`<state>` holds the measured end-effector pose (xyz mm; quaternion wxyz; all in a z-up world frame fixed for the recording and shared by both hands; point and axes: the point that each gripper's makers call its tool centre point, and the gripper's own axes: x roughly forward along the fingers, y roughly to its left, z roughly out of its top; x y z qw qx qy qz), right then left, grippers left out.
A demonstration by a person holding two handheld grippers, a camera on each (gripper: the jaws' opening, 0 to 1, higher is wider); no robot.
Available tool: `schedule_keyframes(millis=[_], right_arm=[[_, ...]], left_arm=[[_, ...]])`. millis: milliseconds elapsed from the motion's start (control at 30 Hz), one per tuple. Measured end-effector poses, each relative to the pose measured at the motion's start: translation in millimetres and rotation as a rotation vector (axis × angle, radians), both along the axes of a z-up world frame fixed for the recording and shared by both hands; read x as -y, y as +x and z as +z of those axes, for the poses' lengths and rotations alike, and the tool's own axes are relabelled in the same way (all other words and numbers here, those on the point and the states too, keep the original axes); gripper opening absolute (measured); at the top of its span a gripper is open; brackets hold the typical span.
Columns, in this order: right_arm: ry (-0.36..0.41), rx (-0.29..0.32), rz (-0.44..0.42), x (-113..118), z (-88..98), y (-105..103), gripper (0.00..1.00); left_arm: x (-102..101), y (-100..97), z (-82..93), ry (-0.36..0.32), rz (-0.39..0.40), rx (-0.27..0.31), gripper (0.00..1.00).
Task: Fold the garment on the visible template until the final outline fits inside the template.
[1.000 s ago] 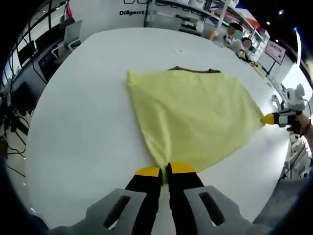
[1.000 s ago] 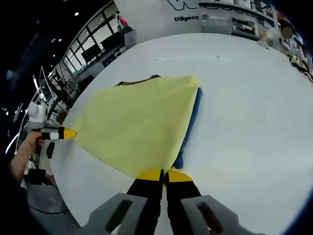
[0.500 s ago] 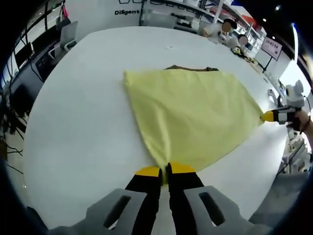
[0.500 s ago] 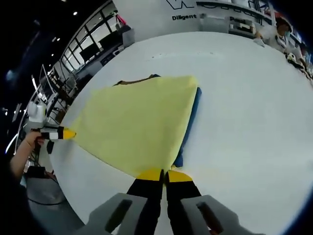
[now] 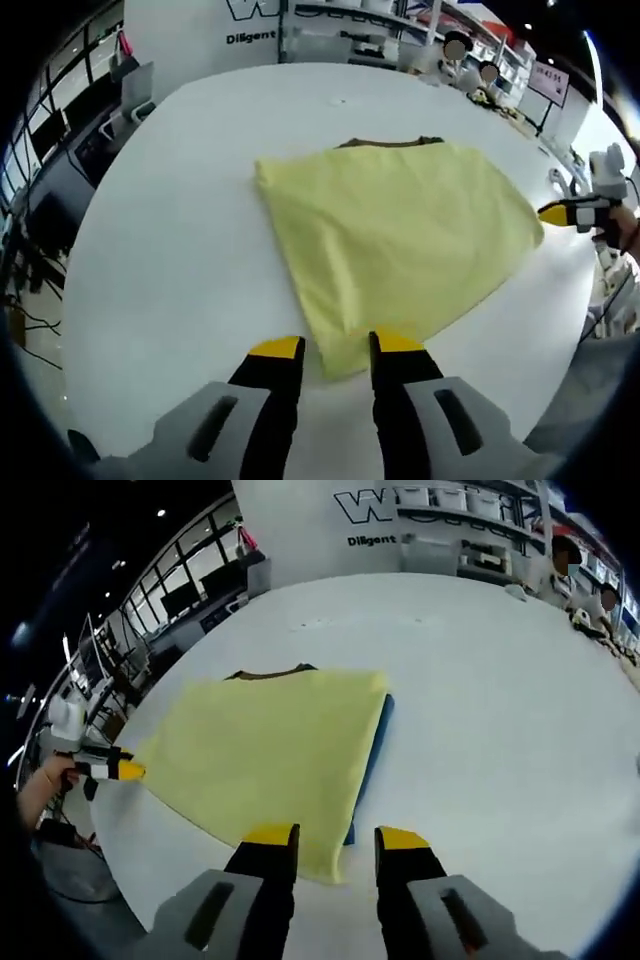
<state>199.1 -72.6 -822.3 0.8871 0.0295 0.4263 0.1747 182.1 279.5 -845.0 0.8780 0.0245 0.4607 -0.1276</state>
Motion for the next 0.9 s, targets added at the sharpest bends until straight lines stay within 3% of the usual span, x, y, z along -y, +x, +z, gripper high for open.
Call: schedule_keyframes(millis=[133,167,300,500,633,700,900], right_arm=[[0.006,0.028,0.012,-2.5,10.9,-3.0,0.45],[0.004,0.039,0.02,-3.3,13.0,-3.8,0.48],[-0.003,0.076,0.058,-9.4,19.9,-11.3,0.59],[-0.029,0.113,0.121,-19.2,29.9,-24.5,0.84],[-0.03,0.121,0.142,-21.3,33.6,-31.6,0.94],[-0.032,0.124,0.154,-22.7,35.3,-39.3,0.99],[-0.057,0.129,0.165,-19.2,39.8,-53.6,0.99]], left_arm=[[1.4,0.1,10.3,-0.008,-0.015,0.041,0.56],[1.9,2.5,15.4,0.001,-0.034,0.076,0.57],[4.6,-4.2,25.8,0.018,-0.055,0.098,0.65],[8.5,-10.5,32.6,0.013,-0.059,0.128,0.85],[11.9,-14.5,37.8,0.017,-0.074,0.148,0.98],[14.6,-18.5,43.8,0.015,-0.085,0.163,0.99],[11.2,-30.6,49.2,0.005,-0.076,0.17,0.99]])
